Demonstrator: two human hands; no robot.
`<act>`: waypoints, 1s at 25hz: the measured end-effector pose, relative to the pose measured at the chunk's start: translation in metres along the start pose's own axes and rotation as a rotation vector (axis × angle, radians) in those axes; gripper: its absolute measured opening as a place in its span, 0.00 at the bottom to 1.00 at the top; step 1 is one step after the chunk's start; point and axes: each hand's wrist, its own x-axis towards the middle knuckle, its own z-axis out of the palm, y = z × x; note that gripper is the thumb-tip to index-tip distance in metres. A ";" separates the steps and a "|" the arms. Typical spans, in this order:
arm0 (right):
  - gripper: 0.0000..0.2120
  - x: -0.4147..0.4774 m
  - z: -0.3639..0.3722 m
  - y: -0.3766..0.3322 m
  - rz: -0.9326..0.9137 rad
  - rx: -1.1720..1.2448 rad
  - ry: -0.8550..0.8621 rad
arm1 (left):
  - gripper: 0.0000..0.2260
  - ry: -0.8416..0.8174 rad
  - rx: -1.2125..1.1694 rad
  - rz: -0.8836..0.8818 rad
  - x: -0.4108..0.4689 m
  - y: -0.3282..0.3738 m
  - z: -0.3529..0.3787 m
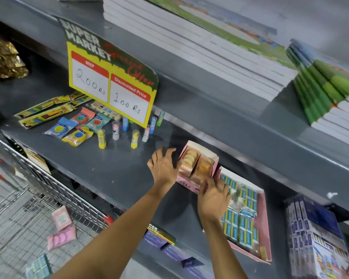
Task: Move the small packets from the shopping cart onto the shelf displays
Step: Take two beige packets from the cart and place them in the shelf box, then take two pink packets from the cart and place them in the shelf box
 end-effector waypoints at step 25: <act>0.16 -0.220 0.157 -0.254 -0.851 0.524 -0.471 | 0.16 0.274 0.273 -0.681 -0.111 -0.374 -0.208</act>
